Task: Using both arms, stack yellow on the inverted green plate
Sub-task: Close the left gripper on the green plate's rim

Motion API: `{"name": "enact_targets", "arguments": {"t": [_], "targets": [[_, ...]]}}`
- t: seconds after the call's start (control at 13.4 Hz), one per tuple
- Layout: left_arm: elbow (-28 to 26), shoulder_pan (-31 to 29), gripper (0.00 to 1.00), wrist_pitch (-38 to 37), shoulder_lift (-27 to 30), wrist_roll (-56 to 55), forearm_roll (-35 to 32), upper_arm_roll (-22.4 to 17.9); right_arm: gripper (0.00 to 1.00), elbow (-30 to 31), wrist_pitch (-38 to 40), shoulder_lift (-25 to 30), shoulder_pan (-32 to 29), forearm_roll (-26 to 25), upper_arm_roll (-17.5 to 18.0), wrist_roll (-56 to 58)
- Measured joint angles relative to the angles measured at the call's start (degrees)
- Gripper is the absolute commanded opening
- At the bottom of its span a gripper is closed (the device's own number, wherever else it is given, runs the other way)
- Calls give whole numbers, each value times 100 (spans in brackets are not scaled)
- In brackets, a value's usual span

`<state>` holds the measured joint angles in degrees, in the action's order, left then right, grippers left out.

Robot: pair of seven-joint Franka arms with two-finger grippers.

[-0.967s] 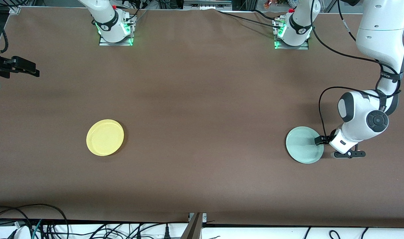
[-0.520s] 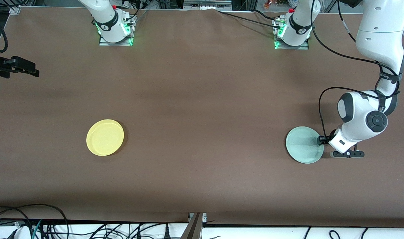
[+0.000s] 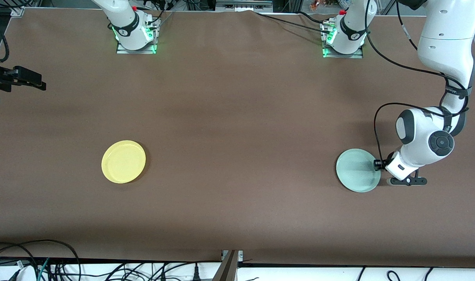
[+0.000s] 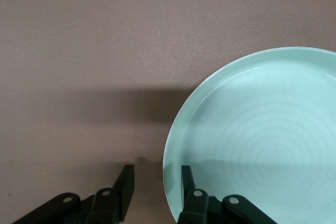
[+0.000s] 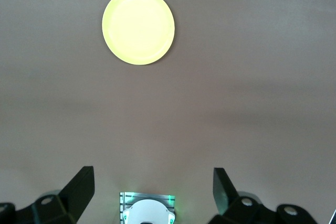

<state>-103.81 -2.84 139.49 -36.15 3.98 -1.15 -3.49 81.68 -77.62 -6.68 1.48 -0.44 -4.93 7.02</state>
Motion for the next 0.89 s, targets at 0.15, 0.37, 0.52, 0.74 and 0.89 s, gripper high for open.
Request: {"name": "enact_targets", "arguments": {"t": [0.15, 0.37, 0.52, 0.74, 0.89], "targets": [[0, 0, 39, 1, -14, 0, 1, 4, 100, 0, 0, 0, 0, 0, 0, 0], [0, 0, 37, 7, -41, 0, 1, 9, 100, 0, 0, 0, 0, 0, 0, 0], [0, 0, 36, 8, -44, 0, 2, 18, 100, 0, 0, 0, -1, 0, 0, 0], [0, 0, 34, 12, -44, 0, 2, 26, 100, 0, 0, 0, -1, 0, -1, 0], [0, 0, 28, 14, -44, 0, 2, 30, 100, 0, 0, 0, -2, 0, -2, 0]]}}
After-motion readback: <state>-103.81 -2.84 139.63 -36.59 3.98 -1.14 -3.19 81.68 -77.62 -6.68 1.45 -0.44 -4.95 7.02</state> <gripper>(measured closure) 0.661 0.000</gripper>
